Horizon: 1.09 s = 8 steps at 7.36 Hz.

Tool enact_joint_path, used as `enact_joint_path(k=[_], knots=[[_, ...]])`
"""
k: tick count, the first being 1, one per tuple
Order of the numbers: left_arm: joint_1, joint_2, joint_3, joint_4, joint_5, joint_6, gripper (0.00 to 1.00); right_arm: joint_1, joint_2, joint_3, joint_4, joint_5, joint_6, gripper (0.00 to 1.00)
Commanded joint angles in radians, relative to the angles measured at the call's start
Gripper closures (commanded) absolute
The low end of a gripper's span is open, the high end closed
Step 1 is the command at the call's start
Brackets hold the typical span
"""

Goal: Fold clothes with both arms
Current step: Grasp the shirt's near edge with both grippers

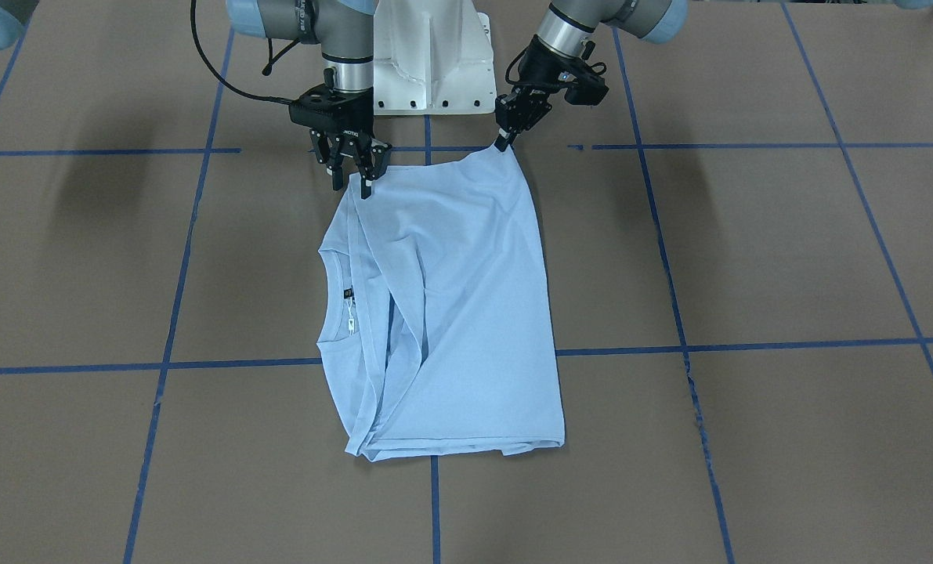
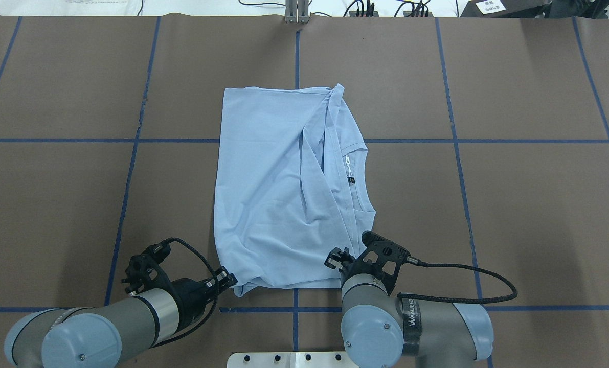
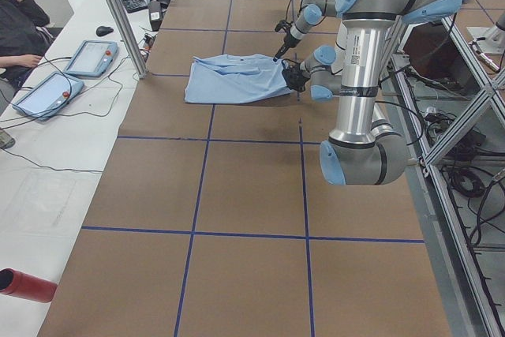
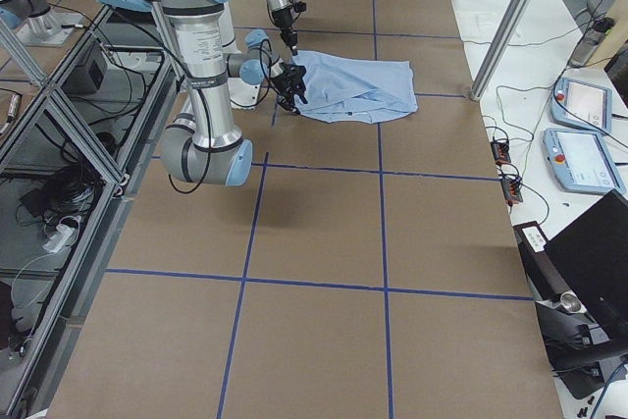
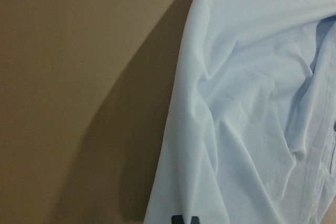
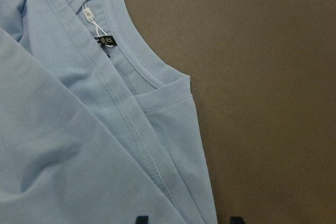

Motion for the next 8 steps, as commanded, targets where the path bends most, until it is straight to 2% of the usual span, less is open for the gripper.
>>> enact_joint_path(k=[1,3,4,5,8], knots=[[0.001,-0.002,-0.001,0.0,-0.001,0.002,1.0,-0.004,0.004,-0.003,-0.001,0.005,0.0,0.4],[-0.001,-0.003,-0.001,0.0,-0.001,0.002,1.0,-0.005,0.004,-0.003,-0.001,0.006,-0.001,0.4],[0.001,-0.003,-0.001,0.0,-0.001,0.002,1.0,-0.005,0.004,-0.003,-0.001,0.005,-0.001,0.49],[-0.001,-0.003,-0.001,0.0,-0.001,0.002,1.0,-0.007,0.004,-0.003,-0.001,0.005,-0.001,0.54],[-0.001,-0.003,-0.001,0.0,-0.001,0.002,1.0,-0.014,0.004,-0.003,-0.001,0.005,-0.001,0.53]])
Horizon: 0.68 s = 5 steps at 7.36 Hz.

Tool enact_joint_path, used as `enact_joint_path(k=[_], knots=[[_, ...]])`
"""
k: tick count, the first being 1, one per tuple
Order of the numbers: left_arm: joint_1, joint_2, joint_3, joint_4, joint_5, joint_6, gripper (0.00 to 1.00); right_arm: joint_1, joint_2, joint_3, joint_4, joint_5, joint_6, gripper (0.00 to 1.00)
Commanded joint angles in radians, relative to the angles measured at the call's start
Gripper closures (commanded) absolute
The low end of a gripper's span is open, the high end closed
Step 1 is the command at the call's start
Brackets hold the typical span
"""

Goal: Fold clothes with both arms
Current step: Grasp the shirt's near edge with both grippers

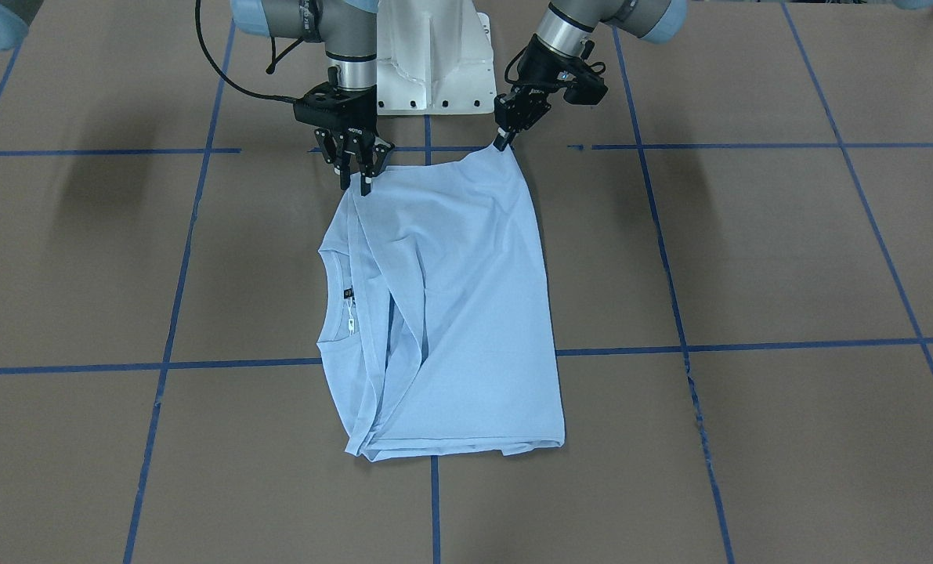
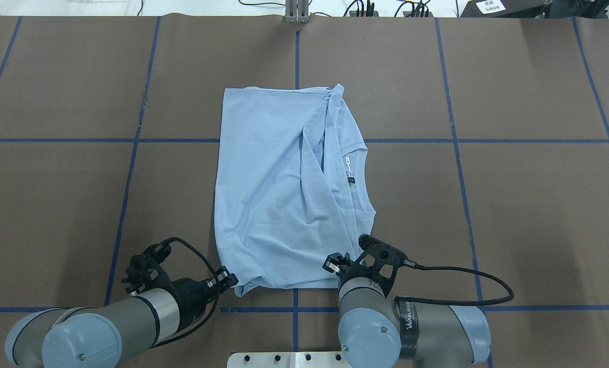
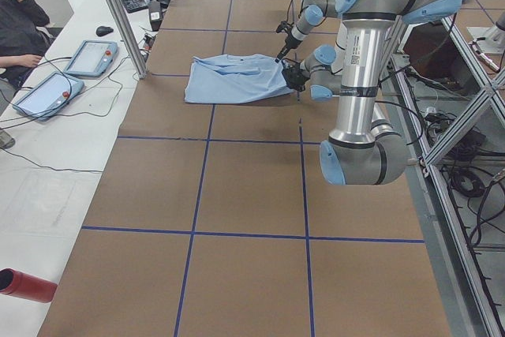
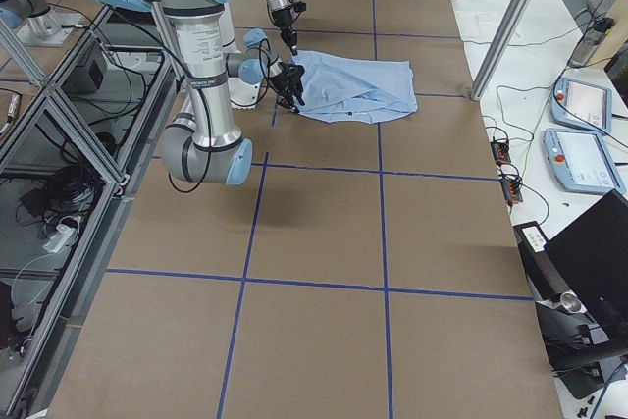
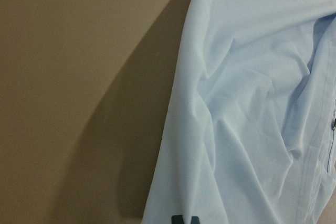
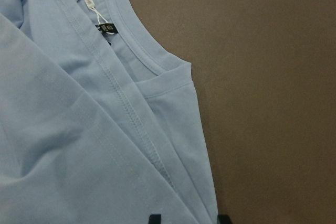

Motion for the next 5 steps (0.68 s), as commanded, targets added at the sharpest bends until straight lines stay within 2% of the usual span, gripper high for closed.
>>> enact_joint_path(k=[1,3,5], knots=[[0.0,0.0,0.0,0.0,0.0,0.0,1.0,-0.003,0.0,0.0,0.0,0.001,-0.002,0.52],[0.0,0.0,0.0,0.0,0.0,0.002,1.0,-0.004,-0.003,-0.001,-0.002,0.001,-0.003,0.47],[0.0,-0.002,-0.002,0.0,0.0,0.002,1.0,-0.006,-0.003,-0.004,-0.002,0.0,-0.003,0.47]])
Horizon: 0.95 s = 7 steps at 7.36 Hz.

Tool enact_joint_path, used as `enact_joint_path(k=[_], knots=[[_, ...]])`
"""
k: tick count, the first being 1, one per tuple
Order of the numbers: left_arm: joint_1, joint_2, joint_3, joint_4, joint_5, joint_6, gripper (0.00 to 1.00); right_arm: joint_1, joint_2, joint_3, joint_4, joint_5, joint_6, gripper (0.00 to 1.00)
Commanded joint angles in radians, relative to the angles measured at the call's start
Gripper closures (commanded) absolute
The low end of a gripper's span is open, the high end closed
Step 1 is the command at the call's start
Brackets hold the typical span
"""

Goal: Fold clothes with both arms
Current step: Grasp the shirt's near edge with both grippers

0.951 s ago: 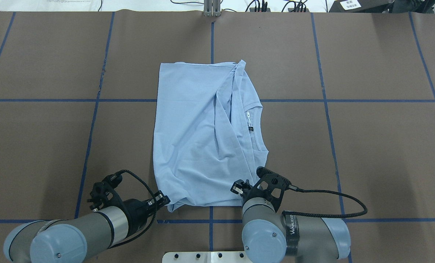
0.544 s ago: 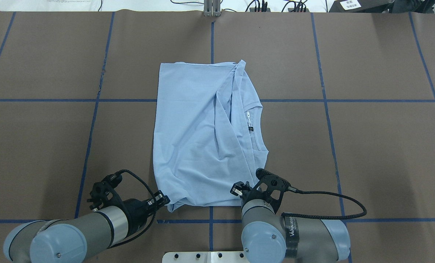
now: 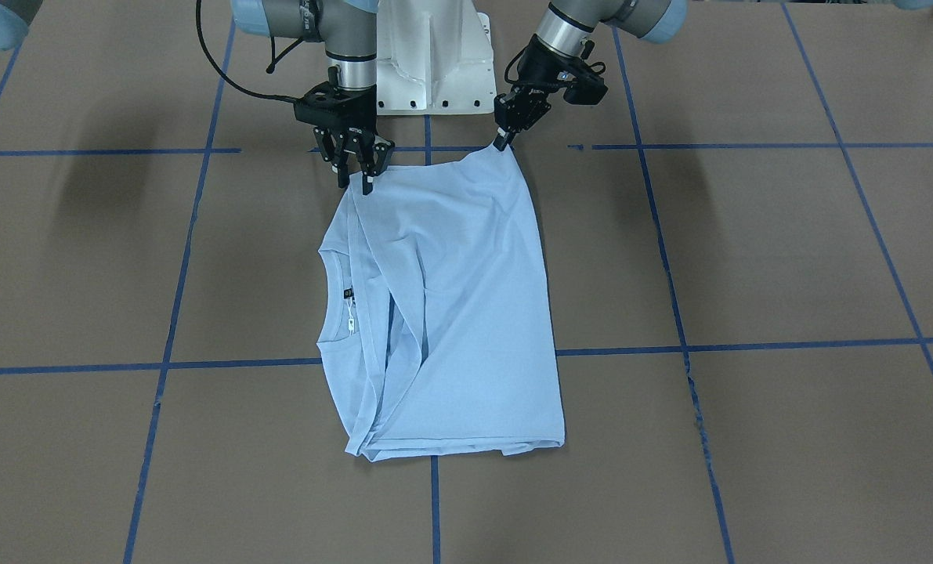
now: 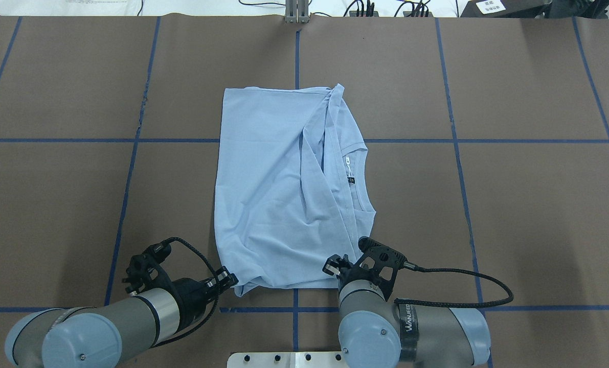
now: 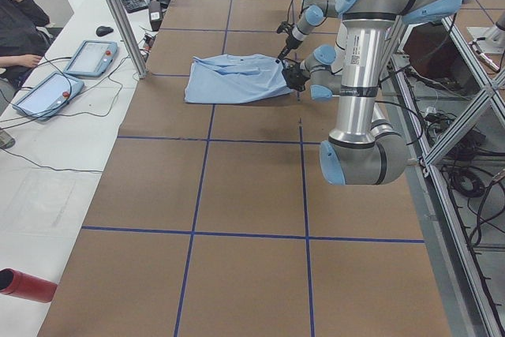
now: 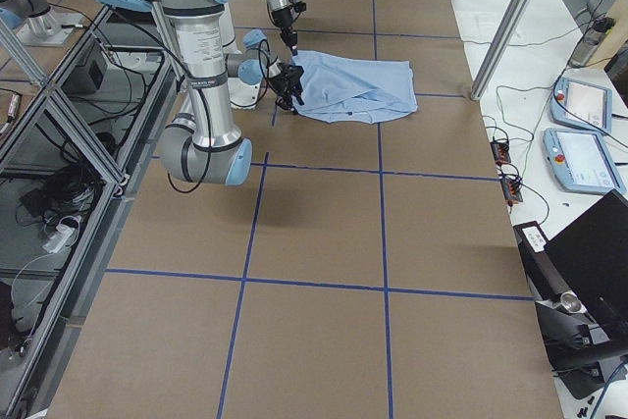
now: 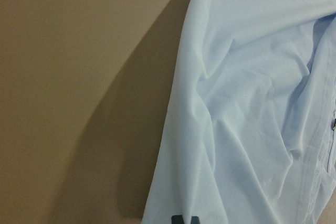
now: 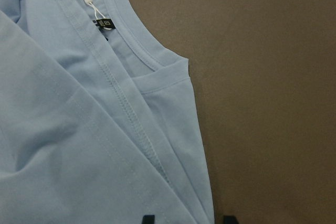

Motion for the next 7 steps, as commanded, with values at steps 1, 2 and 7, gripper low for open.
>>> enact_joint_path(k=[1,2,7], knots=[[0.0,-0.001,-0.001,0.0,0.001,0.0,1.0,-0.001,0.001,-0.014,0.001,-0.001,0.001,0.49],[0.0,-0.001,-0.001,0.0,-0.001,0.0,1.0,-0.001,0.001,-0.015,0.001,-0.003,0.003,0.55],[0.002,-0.003,-0.001,0.0,-0.001,0.003,1.0,0.005,0.012,-0.004,0.005,-0.003,0.006,1.0]])
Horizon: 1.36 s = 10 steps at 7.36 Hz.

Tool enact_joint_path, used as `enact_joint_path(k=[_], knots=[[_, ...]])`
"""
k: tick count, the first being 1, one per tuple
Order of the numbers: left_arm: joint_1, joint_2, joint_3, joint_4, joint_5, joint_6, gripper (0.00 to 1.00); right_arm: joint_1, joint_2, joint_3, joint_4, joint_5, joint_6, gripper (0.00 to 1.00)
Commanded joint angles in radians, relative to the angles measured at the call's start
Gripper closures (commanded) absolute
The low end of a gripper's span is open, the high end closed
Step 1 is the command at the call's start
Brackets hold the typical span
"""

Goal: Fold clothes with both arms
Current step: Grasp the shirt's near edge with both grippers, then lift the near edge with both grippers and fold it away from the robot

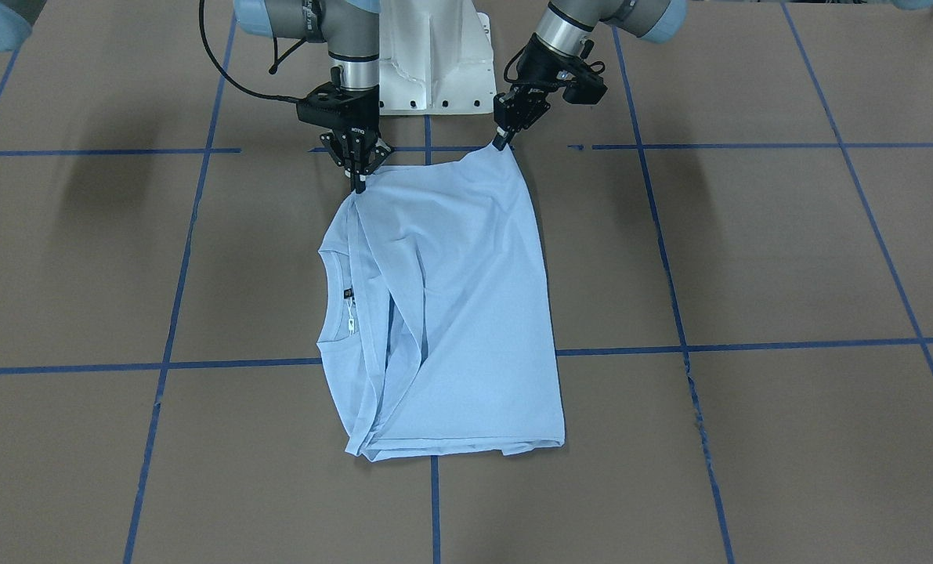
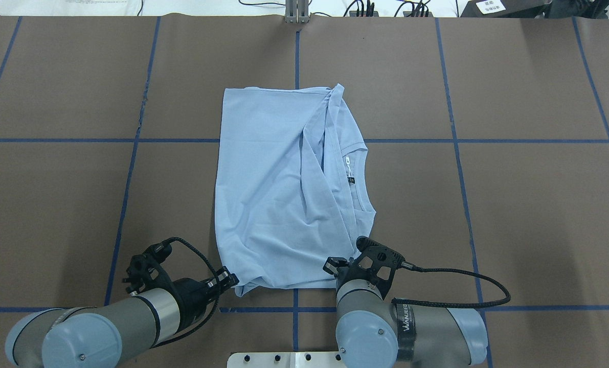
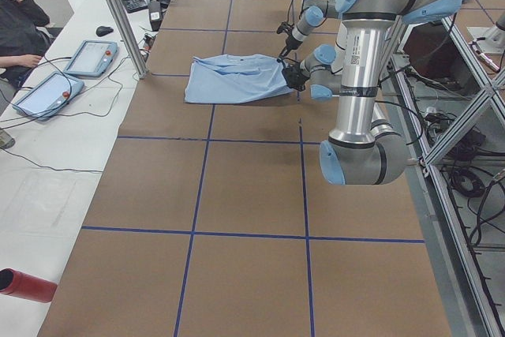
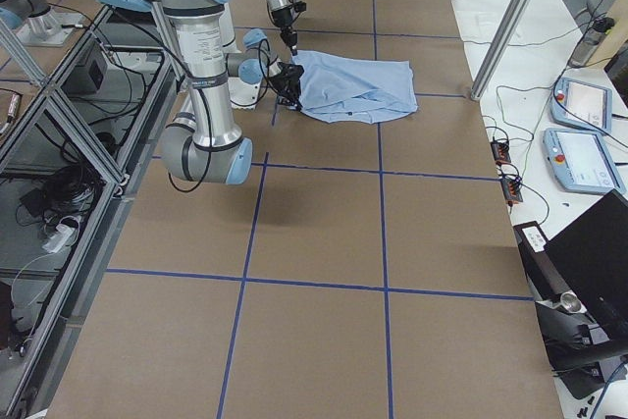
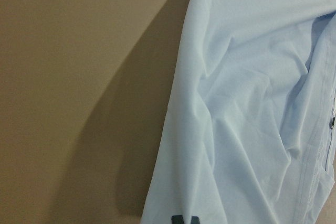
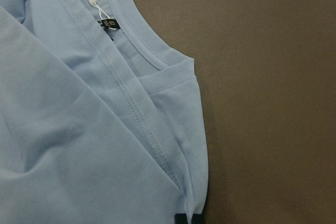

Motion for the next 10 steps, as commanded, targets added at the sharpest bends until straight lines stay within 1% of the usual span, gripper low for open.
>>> enact_joint_path(k=[1,2,3,4,6,7,8,9,10], knots=[[0.001,-0.001,0.0,0.0,-0.002,0.004,1.0,0.005,0.002,0.009,-0.001,0.0,0.001,1.0],[-0.002,0.01,-0.041,0.008,-0.008,0.008,1.0,0.014,-0.001,0.091,-0.018,0.015,-0.004,1.0],[-0.005,0.014,-0.152,0.099,-0.035,0.045,1.0,0.026,-0.027,0.206,-0.073,0.061,-0.004,1.0],[-0.005,0.013,-0.273,0.226,-0.078,0.05,1.0,0.022,-0.027,0.306,-0.18,0.063,-0.001,1.0],[-0.009,-0.003,-0.465,0.444,-0.152,0.051,1.0,-0.016,-0.024,0.554,-0.427,0.093,0.012,1.0],[-0.017,-0.004,-0.506,0.5,-0.182,0.053,1.0,-0.024,-0.018,0.592,-0.479,0.097,0.015,1.0],[-0.035,-0.022,-0.483,0.509,-0.184,0.08,1.0,-0.032,-0.011,0.548,-0.475,0.097,0.012,1.0],[-0.08,-0.065,-0.439,0.514,-0.186,0.162,1.0,0.015,0.035,0.467,-0.466,0.097,-0.001,1.0],[-0.138,-0.111,-0.364,0.514,-0.187,0.2,1.0,0.078,0.107,0.378,-0.46,0.098,-0.03,1.0]])
